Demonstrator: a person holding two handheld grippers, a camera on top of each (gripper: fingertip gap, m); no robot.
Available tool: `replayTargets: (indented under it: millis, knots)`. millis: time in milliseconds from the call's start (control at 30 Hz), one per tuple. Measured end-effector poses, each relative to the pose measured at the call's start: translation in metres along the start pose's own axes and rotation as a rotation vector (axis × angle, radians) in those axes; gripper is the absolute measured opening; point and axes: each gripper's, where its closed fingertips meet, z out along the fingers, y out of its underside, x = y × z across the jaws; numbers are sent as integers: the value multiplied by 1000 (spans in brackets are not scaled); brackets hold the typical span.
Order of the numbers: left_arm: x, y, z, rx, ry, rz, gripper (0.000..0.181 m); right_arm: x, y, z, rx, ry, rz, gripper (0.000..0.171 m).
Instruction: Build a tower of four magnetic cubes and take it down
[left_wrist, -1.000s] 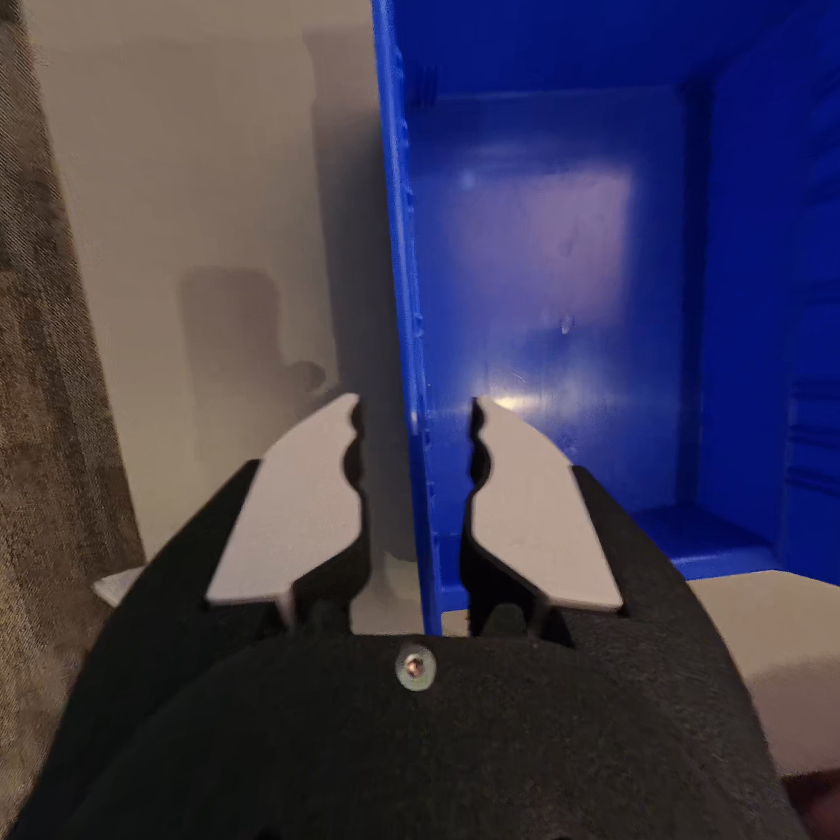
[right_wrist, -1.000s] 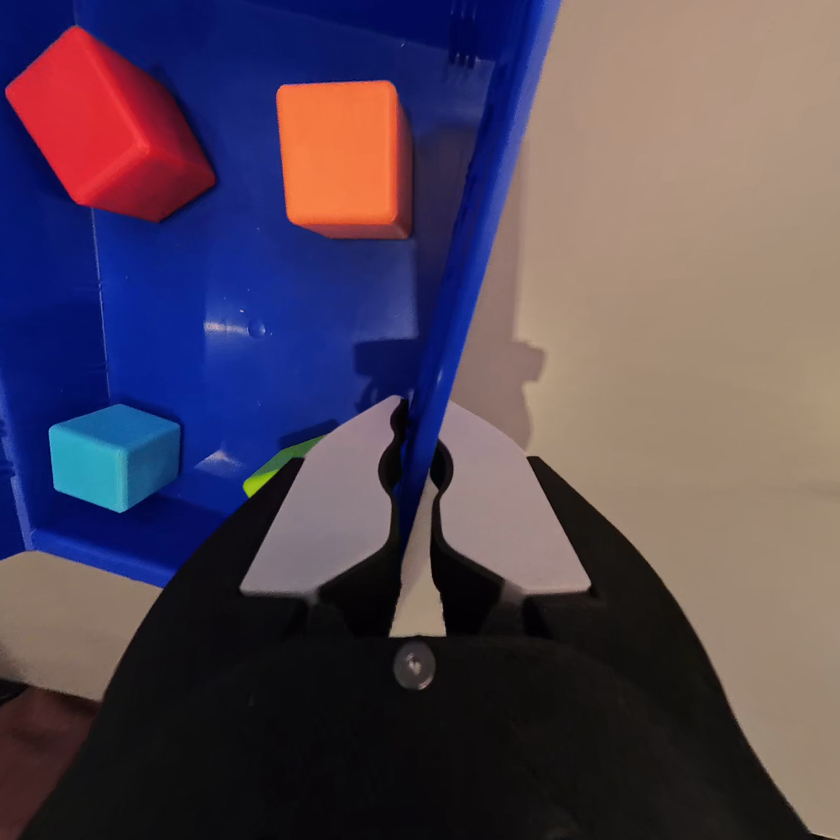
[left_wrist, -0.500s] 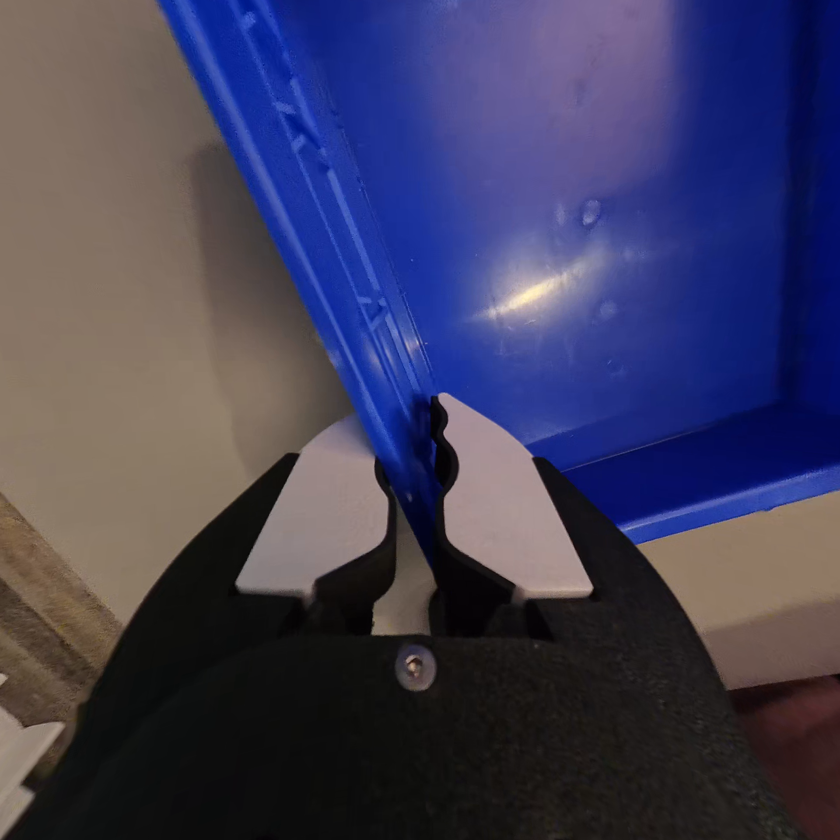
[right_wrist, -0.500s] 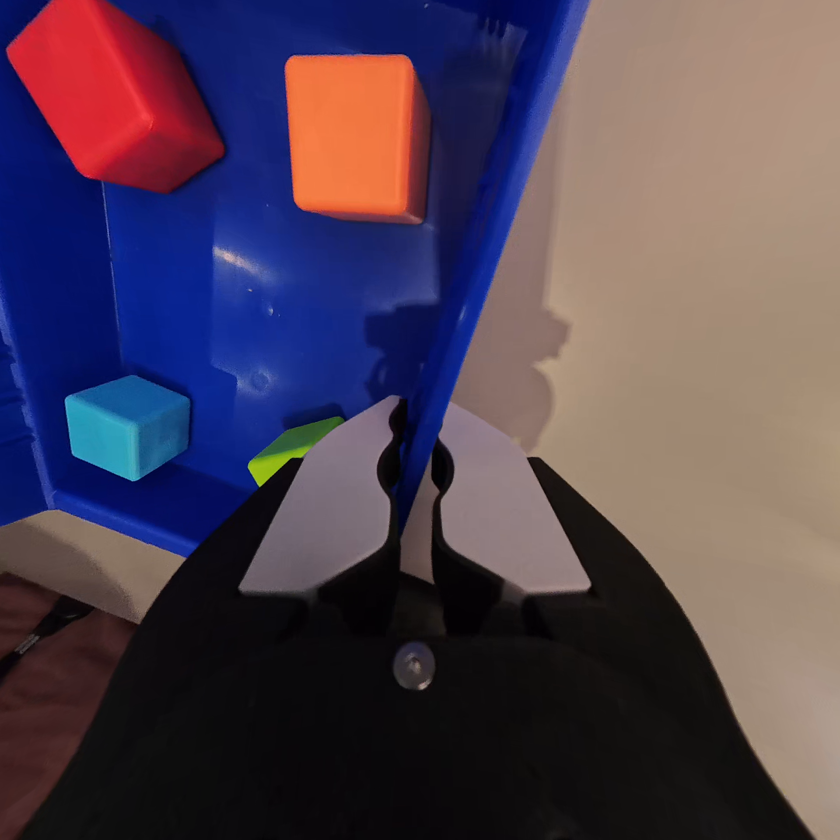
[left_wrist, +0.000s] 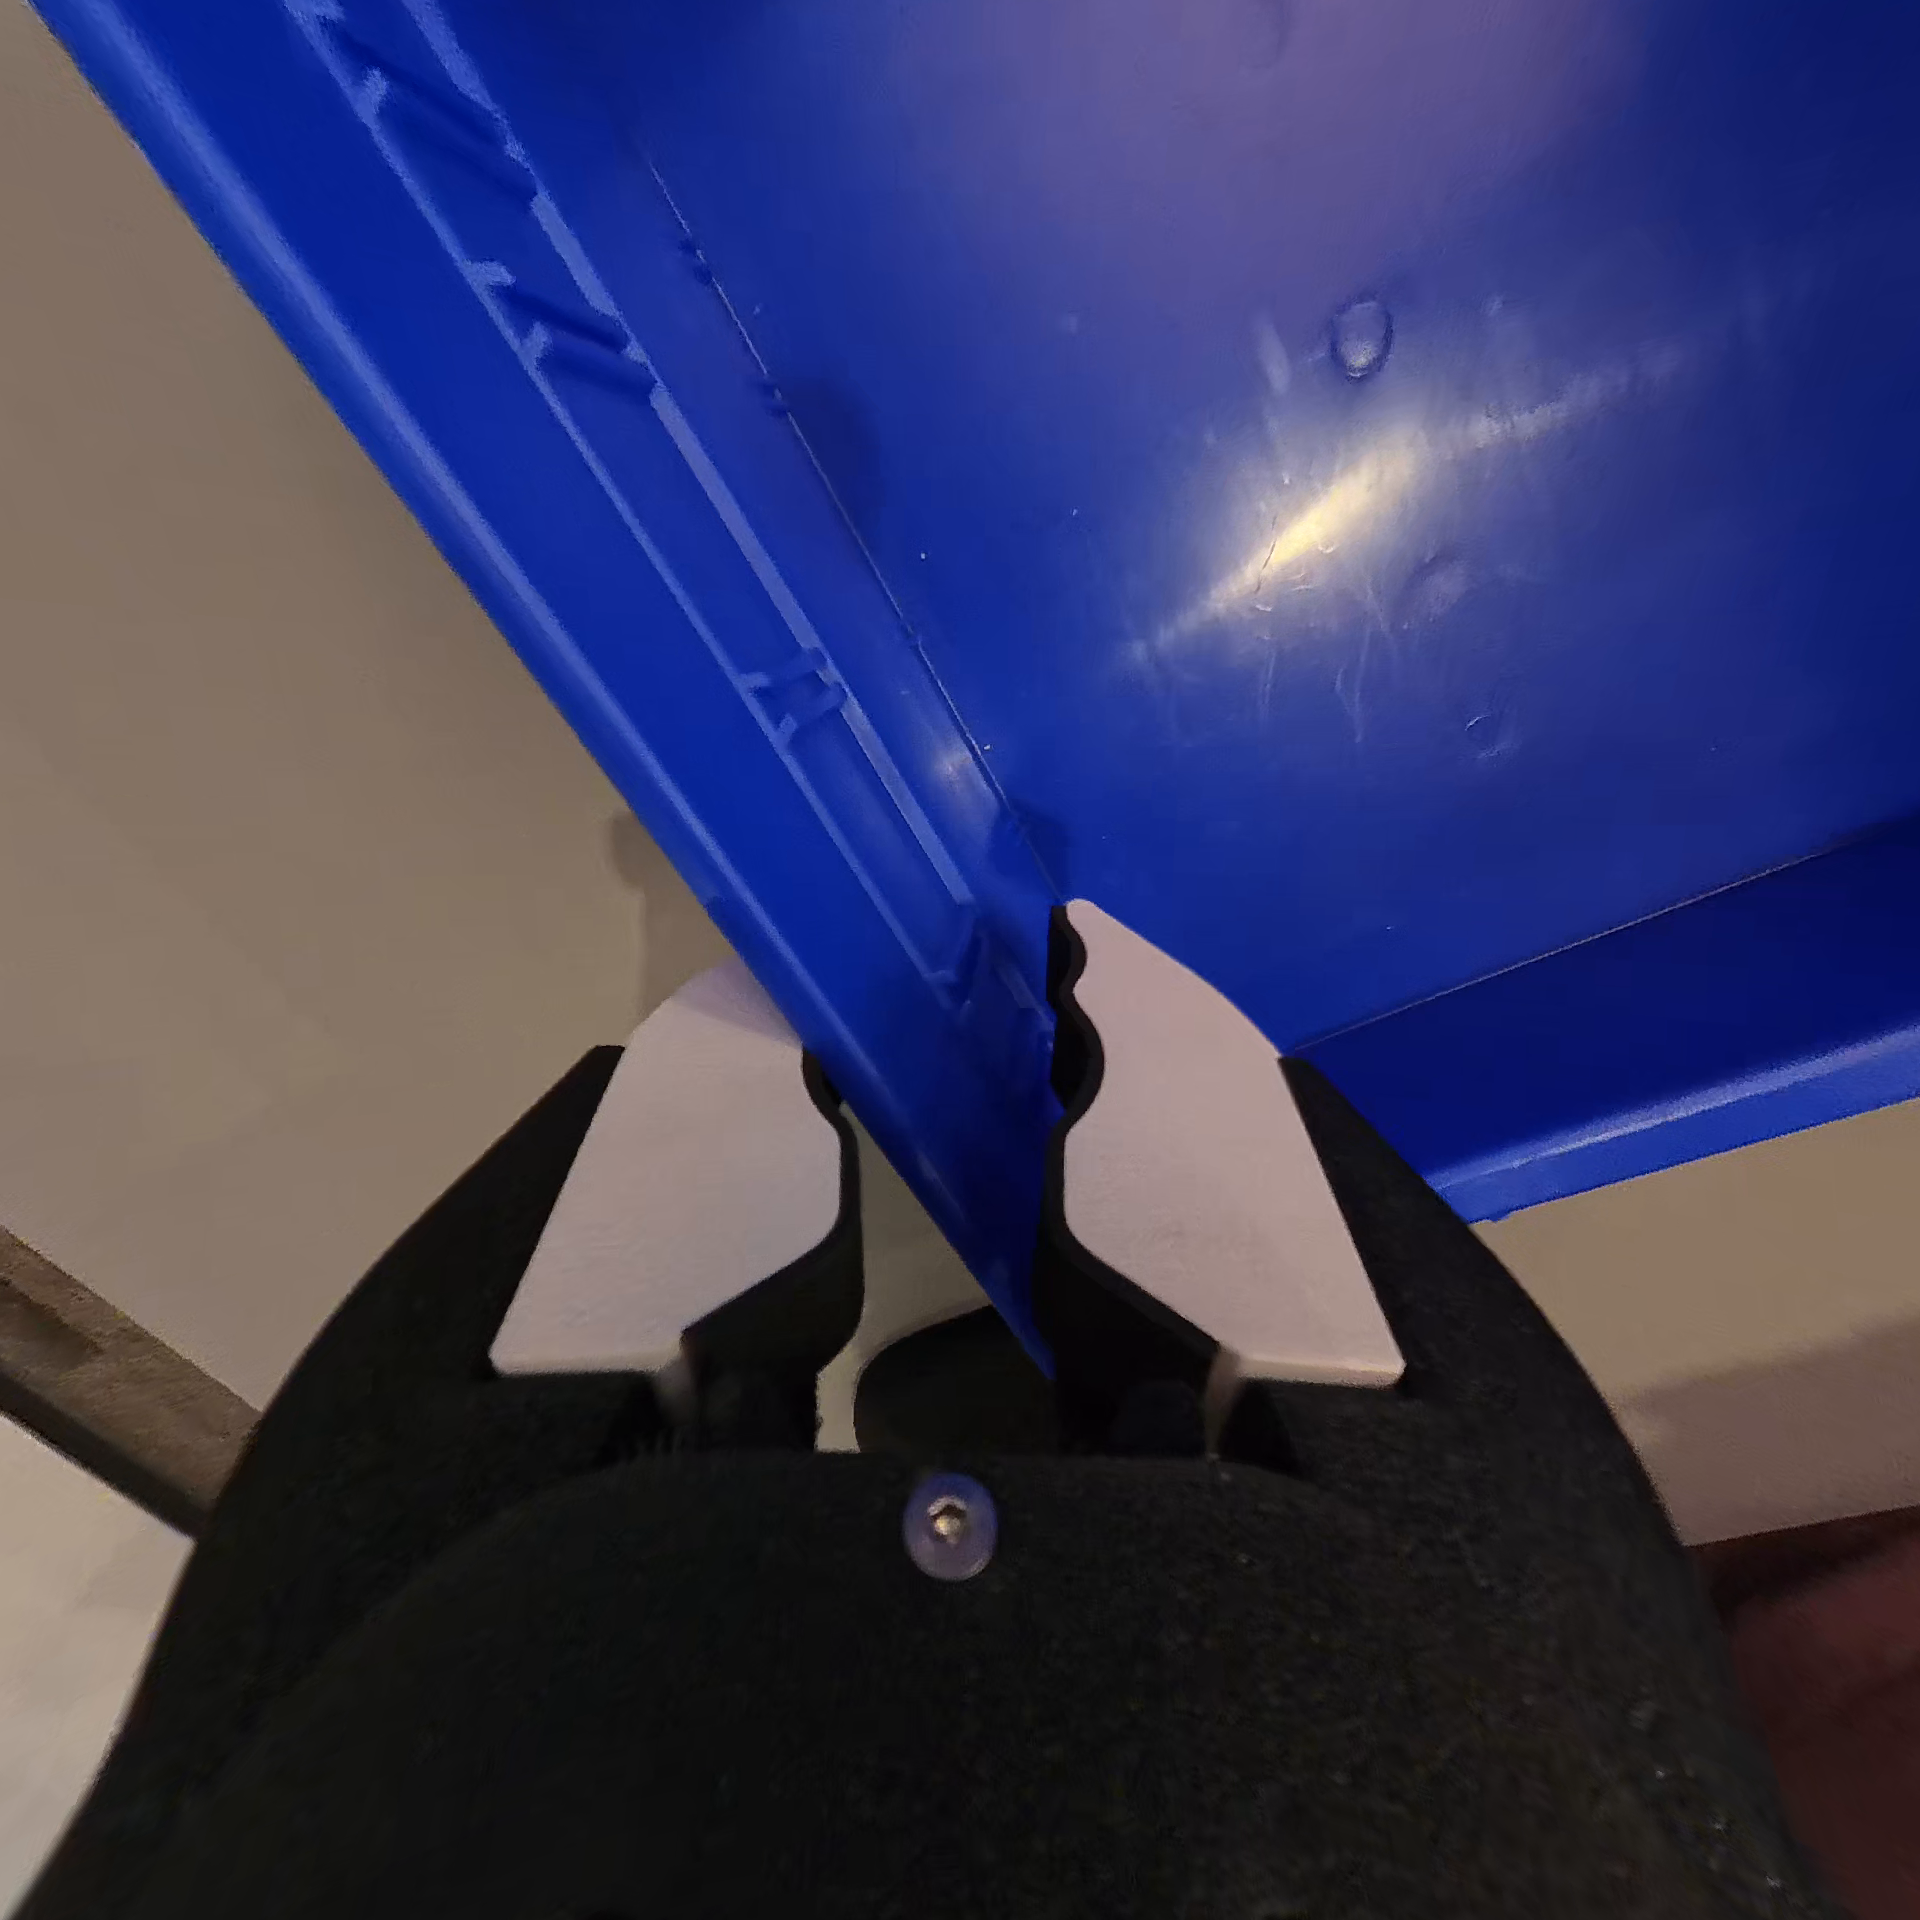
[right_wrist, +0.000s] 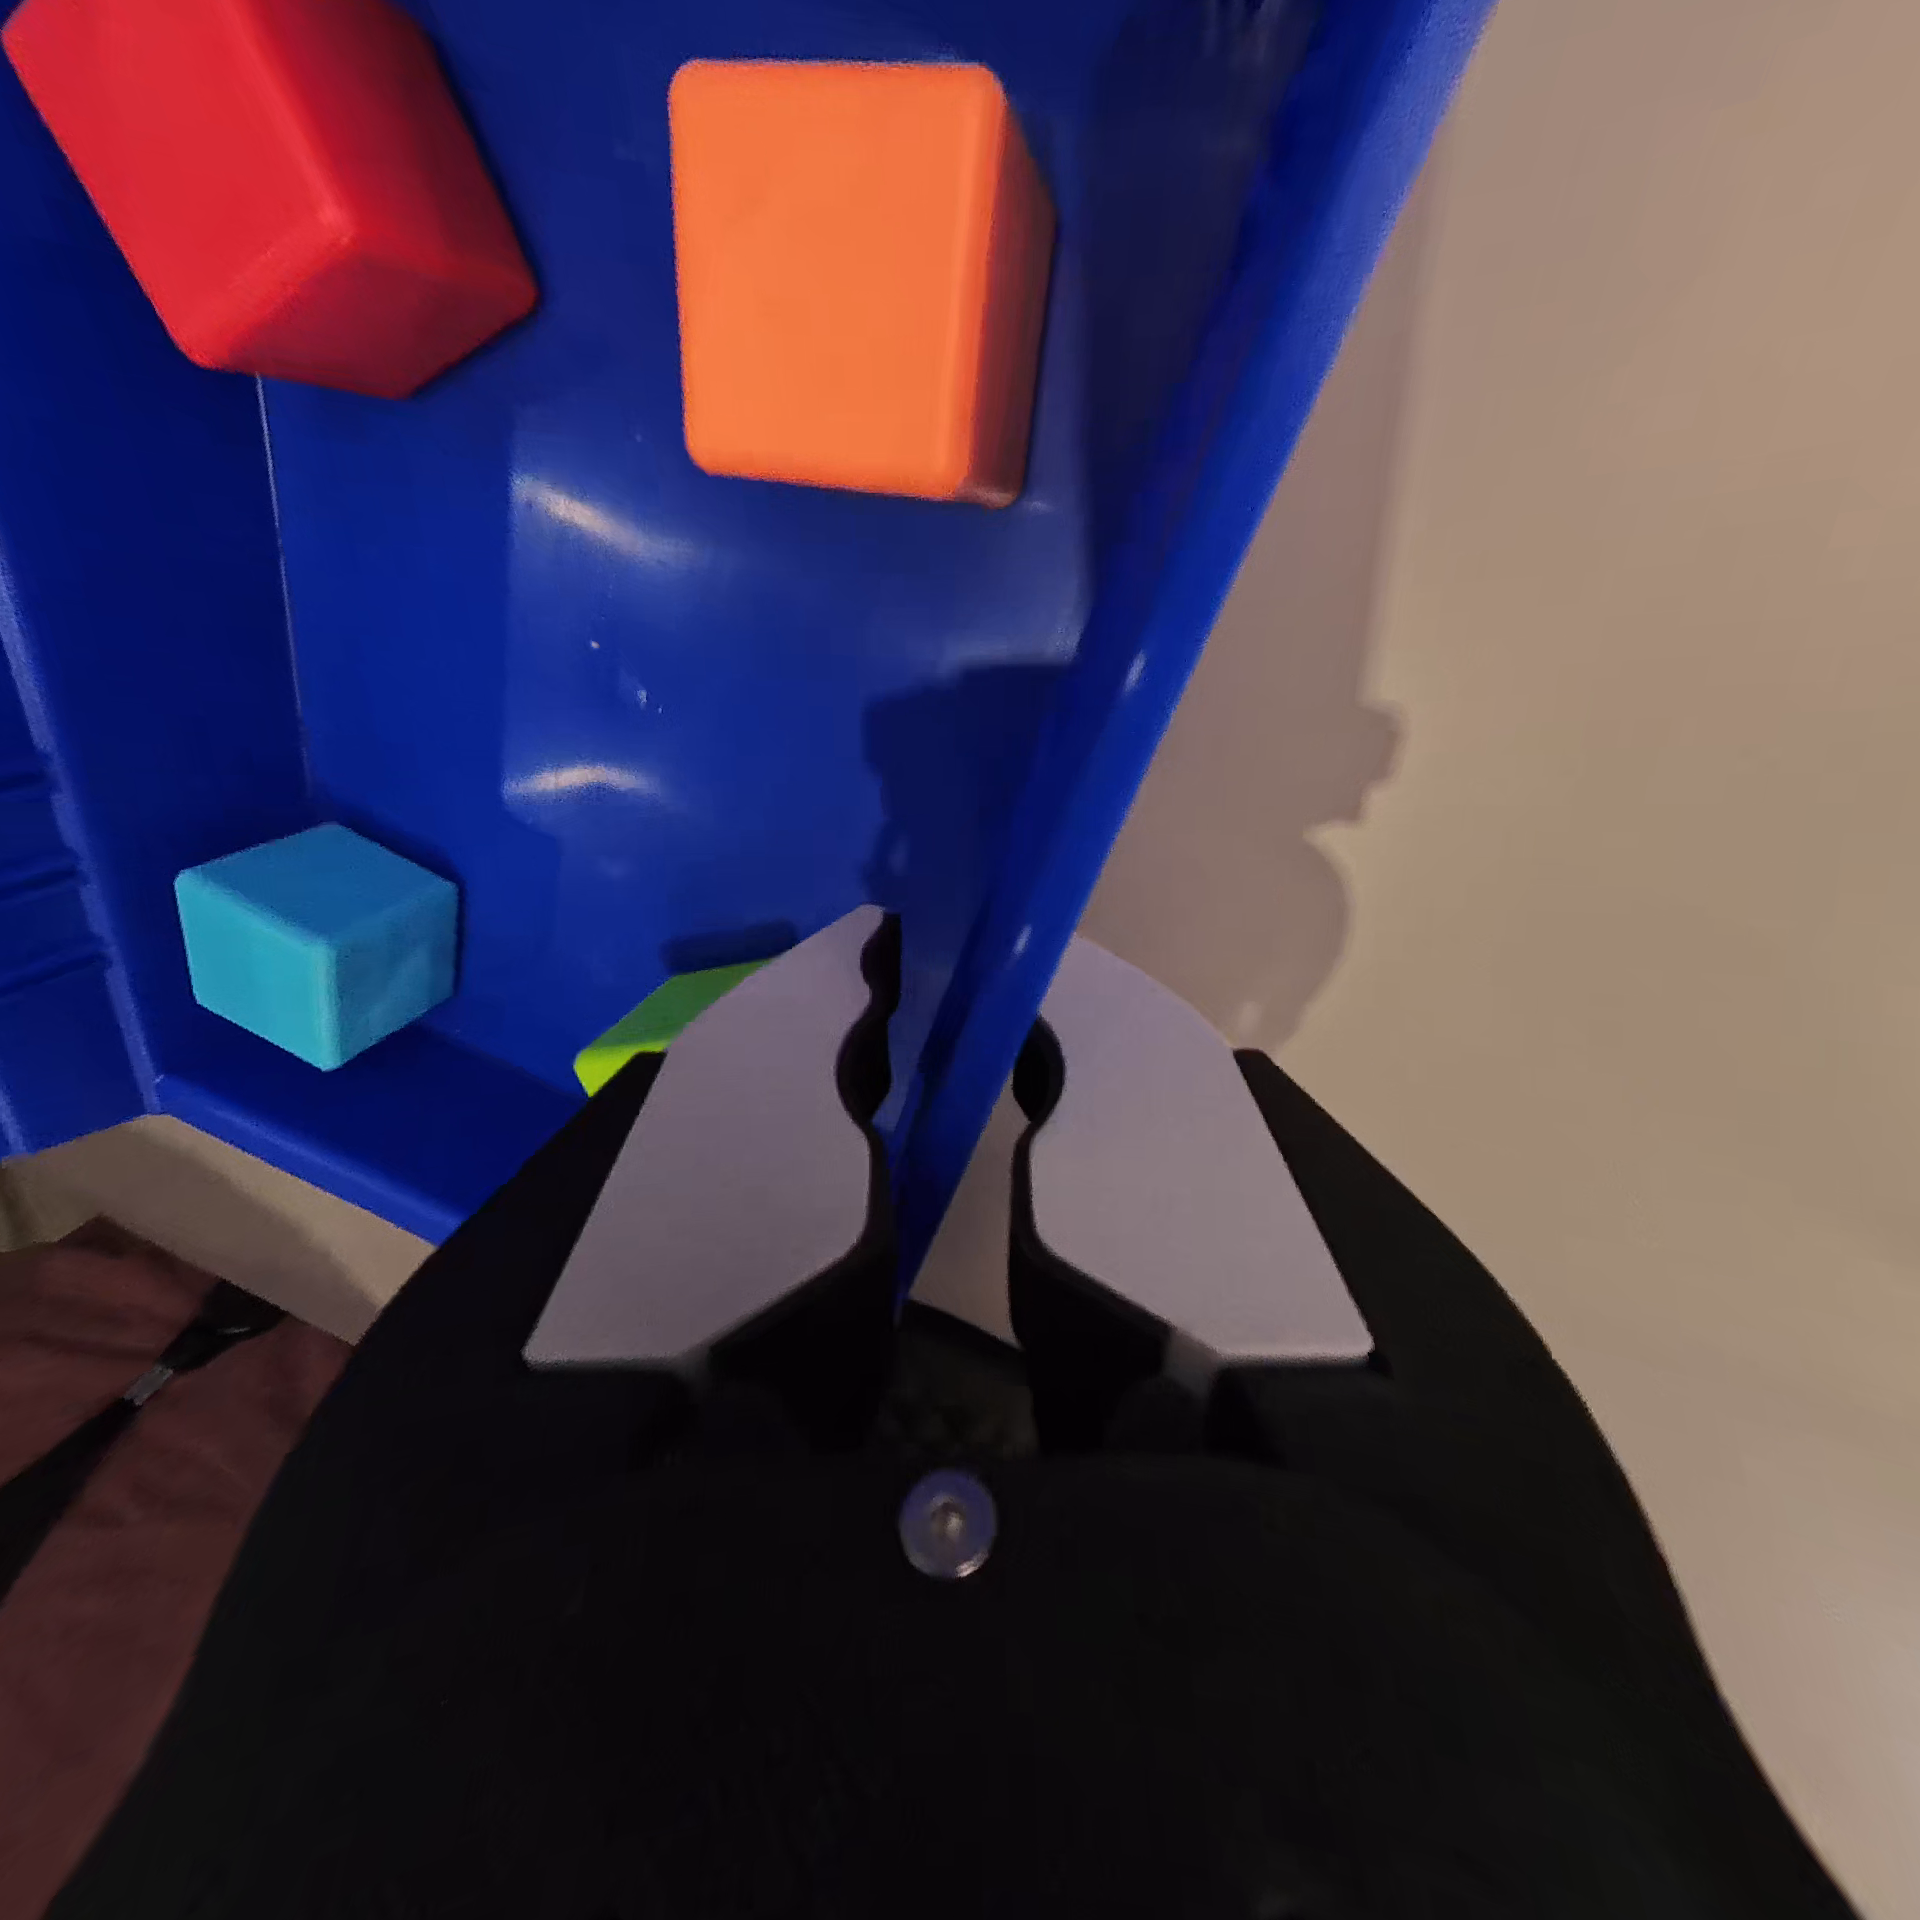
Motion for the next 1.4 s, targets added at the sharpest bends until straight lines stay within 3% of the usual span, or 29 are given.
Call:
replayTargets:
  millis: [233,367,500,567,800,967,1033,1200,1400]
  knots:
    - [16,1,-4,6,85,29,42,6,-11,3,33,103,45,19]
    - [16,-2,-24,92,161,22,40,12,-9,3,-2,176,77,19]
    - [-7,-3,-63,261,134,-19,41,15,-4,11,-91,204,127,21]
    - [-20,-4,-87,375,107,-34,40,15,-3,14,-141,202,148,12]
    - [-64,-7,-169,800,-17,-88,34,12,-4,15,-159,134,197,6]
    - [-76,-4,-203,1006,11,-92,43,14,-4,15,-162,84,181,7]
    - [-85,-2,-215,1075,-24,-97,55,20,-2,13,-169,69,160,7]
    - [-100,12,-226,1115,-116,-91,74,43,10,4,-186,64,173,7]
    - [-128,41,-233,1114,-208,-167,71,52,25,-23,-191,39,189,7]
